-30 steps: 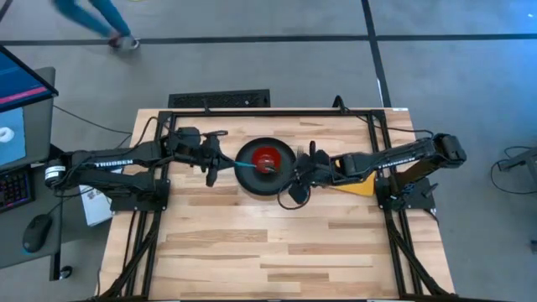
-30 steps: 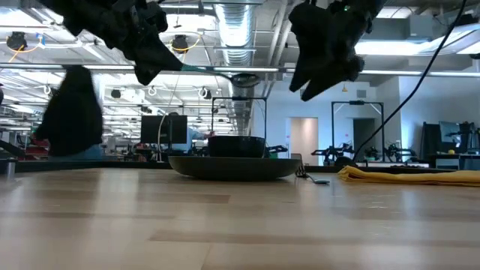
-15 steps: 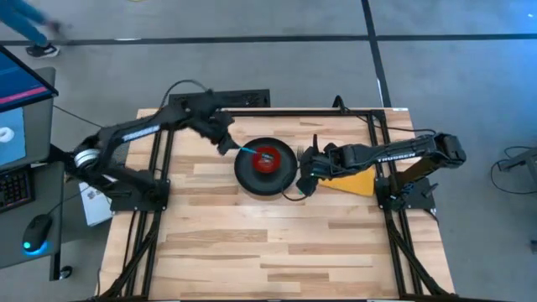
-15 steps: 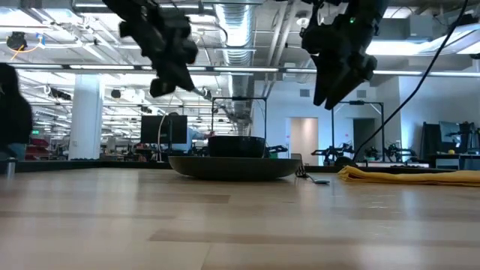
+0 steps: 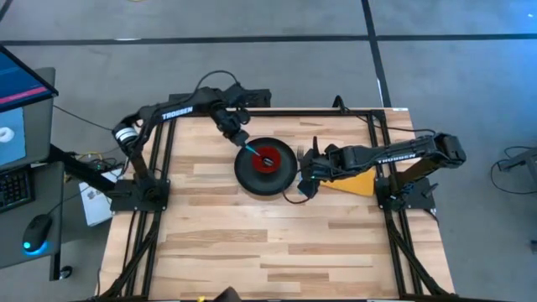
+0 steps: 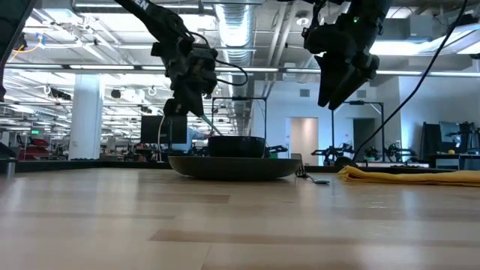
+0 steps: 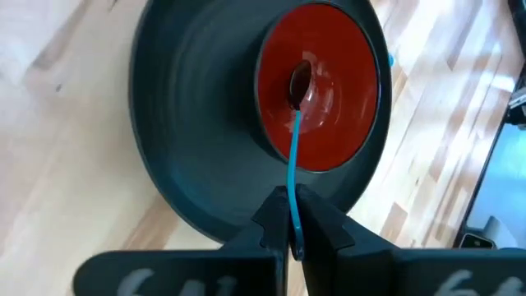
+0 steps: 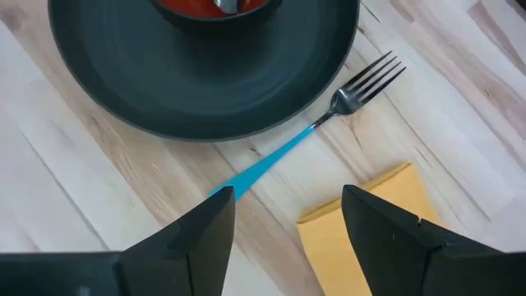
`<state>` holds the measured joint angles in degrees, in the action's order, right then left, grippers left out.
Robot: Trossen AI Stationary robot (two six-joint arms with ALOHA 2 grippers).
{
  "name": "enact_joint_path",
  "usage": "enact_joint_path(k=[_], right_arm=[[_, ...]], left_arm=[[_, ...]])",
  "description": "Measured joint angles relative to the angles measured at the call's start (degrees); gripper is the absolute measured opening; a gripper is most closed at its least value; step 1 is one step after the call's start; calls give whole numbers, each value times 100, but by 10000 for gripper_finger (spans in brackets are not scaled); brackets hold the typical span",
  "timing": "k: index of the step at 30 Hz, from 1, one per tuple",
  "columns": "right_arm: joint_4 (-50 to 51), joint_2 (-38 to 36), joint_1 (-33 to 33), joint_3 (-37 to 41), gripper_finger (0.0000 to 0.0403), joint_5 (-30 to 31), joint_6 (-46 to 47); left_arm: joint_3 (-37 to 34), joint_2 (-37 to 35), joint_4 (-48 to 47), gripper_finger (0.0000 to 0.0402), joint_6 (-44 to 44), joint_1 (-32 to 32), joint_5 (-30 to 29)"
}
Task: Set table place
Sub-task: Put the blue spoon on the red bowl, then return to Home Position
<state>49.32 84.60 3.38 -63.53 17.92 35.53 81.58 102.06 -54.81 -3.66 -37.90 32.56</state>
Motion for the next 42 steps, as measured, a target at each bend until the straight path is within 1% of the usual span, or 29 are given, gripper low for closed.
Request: enact_joint_path(k=[5,10,18,21,24,26,29,33,37,42], right_arm=[[0,2,0,2,249,7,-17],[-2,2,0,4,249,12,-96],[-5,2,0,4,249,12,-103],[-5,2,0,4,249,12,-103],[-5,2,0,4,249,13,-103],[-5,2,0,4,249,14,-103],[-6,2,0,4,249,14,-101],[-7,2,0,4,249,24,-103],[-6,2,0,4,249,27,-102],[-6,2,0,4,249,51,-101]], left_arm=[[9,6,-124,1,-46,1,-2],[9,6,-153,13,-201,8,-180],[9,6,-126,22,-202,8,-202],[9,6,-98,23,-142,10,-381],[7,6,-98,23,-18,10,-725],[7,6,-98,27,-3,8,-847],[7,6,-98,49,58,10,-887],[7,6,-99,102,122,8,-610],[7,-68,-102,148,107,13,-593],[7,-361,-151,174,150,-34,-641]])
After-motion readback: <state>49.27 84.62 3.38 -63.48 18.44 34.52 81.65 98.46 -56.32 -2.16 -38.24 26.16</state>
